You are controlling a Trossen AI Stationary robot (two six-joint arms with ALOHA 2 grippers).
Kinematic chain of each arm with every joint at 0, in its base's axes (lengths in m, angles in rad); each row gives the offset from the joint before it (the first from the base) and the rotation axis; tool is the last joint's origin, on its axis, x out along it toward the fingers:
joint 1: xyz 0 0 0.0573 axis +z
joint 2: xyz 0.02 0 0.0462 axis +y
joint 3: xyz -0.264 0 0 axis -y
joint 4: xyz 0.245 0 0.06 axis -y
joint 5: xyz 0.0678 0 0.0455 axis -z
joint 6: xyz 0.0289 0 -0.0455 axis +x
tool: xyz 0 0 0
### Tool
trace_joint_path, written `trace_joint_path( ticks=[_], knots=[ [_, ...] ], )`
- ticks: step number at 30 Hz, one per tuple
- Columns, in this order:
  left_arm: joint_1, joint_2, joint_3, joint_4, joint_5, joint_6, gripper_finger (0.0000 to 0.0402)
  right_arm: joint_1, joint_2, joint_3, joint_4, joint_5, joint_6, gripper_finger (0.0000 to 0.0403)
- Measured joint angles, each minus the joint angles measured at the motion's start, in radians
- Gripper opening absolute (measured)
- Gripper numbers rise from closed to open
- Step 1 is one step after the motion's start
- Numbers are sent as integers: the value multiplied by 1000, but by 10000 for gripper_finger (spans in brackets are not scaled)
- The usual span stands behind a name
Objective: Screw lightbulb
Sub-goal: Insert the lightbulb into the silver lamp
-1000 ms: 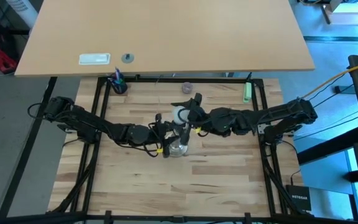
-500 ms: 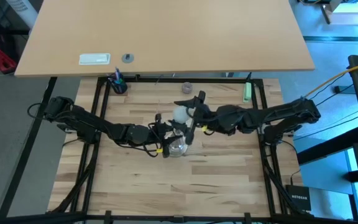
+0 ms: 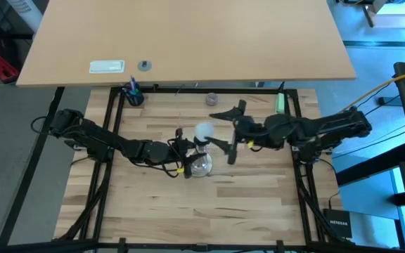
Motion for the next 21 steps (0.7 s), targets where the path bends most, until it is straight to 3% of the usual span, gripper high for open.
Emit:
trace_joint_path(
  ticks=[5, 11, 21],
  knots=[
    [0, 0, 0, 0, 0, 0, 124, -6, -90, 0, -130, -75, -3, 326],
    [0, 0, 0, 0, 50, 18, 124, -131, -113, 0, -181, -480, -22, 326],
    [0, -1, 0, -18, 90, 37, 124, -354, -60, 0, -54, -998, -58, 326]
  ],
)
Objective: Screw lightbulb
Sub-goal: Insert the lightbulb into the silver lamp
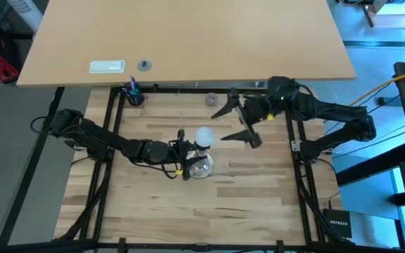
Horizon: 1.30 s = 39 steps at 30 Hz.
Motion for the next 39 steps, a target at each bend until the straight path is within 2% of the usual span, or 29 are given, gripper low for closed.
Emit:
trace_joint_path(
  ticks=[3, 10, 35, 39],
  knots=[
    [0, 0, 0, -2, 1, 0, 124, -27, 16, 0, 4, -88, 0, 326],
    [11, 0, 0, -6, 13, -18, 124, -30, 64, 0, 121, -130, -2, 326],
    [18, 0, 0, -10, 38, -23, 124, -55, 151, 0, 97, -172, 24, 326],
    [18, 0, 0, -10, 38, -24, 124, -54, 152, 0, 91, -171, 26, 309]
  ],
)
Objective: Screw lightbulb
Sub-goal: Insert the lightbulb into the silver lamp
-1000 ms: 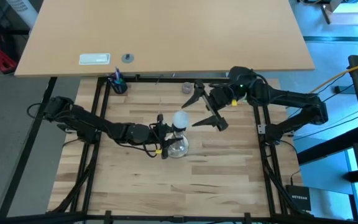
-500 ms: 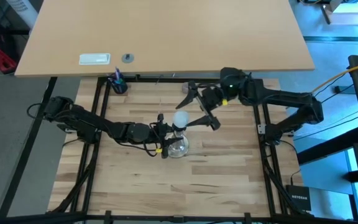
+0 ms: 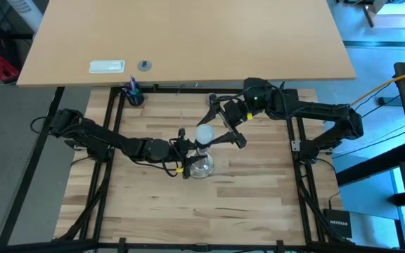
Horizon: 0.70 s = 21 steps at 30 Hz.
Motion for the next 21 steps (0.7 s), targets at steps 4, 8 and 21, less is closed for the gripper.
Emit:
trace_joint_path(
  ticks=[4, 8, 21],
  knots=[
    [0, 0, 0, 0, 0, -1, 124, 1, 0, 0, 1, 8, 1, 256],
    [0, 0, 0, -1, -1, -3, 124, 18, 0, 0, -1, 52, 1, 236],
    [0, 1, -1, -3, 0, -17, 124, 182, -16, 4, -78, 544, -15, 236]
  ],
)
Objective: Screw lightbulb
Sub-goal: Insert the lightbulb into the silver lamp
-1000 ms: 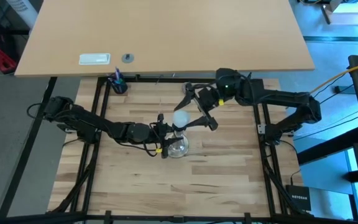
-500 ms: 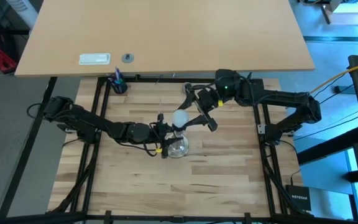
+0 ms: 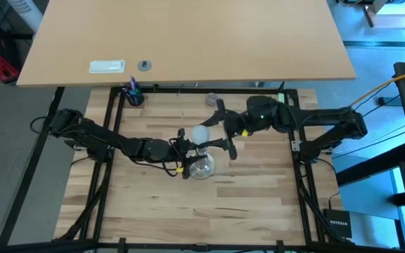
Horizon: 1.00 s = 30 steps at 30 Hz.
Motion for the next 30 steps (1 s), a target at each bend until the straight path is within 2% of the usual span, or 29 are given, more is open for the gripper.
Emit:
trace_joint_path(
  ticks=[6, 24, 30],
  knots=[
    [1, 0, 0, 1, 1, -4, 124, 88, 1, 0, -7, 264, 17, 236],
    [2, 3, 0, 23, -15, -32, 124, 243, 96, 2, 45, 849, 192, 236],
    [1, 3, 0, 28, -25, -39, 124, 255, 98, 0, 45, 939, 331, 235]
  ],
)
